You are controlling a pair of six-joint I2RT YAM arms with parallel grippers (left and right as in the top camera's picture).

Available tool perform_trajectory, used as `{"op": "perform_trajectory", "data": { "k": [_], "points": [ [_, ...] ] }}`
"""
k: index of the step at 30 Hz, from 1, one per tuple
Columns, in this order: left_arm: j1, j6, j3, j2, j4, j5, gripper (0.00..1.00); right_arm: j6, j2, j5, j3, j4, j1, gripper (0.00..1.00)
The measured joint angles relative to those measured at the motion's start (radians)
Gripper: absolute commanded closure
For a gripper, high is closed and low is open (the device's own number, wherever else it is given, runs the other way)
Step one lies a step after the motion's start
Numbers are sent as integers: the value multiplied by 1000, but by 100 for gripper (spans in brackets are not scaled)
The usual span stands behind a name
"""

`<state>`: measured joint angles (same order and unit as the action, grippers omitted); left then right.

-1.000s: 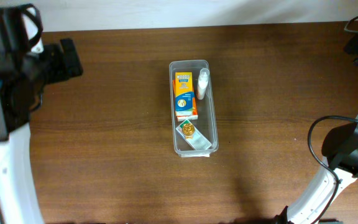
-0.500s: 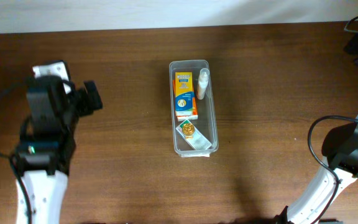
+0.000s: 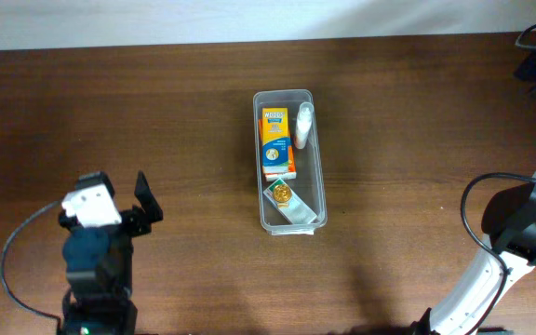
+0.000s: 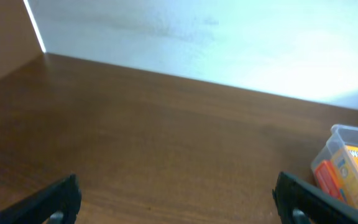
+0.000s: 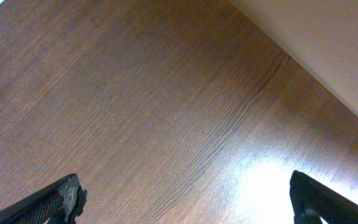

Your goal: Pack container

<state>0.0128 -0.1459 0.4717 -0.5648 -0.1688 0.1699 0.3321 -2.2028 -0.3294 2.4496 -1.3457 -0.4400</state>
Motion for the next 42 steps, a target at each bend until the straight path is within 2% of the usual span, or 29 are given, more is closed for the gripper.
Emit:
{"op": "perform_trajectory", "data": {
  "k": [7, 21, 31, 42],
  "points": [
    [0, 0, -175, 215, 57, 0, 1, 0, 0, 0, 0, 0, 0, 2],
    [0, 0, -379, 537, 63, 22, 1, 0, 0, 0, 0, 0, 0, 2],
    [0, 7, -439, 549, 92, 19, 1, 0, 0, 0, 0, 0, 0, 2],
    [24, 52, -453, 549, 95, -76, 1, 0, 0, 0, 0, 0, 0, 2]
  ]
}}
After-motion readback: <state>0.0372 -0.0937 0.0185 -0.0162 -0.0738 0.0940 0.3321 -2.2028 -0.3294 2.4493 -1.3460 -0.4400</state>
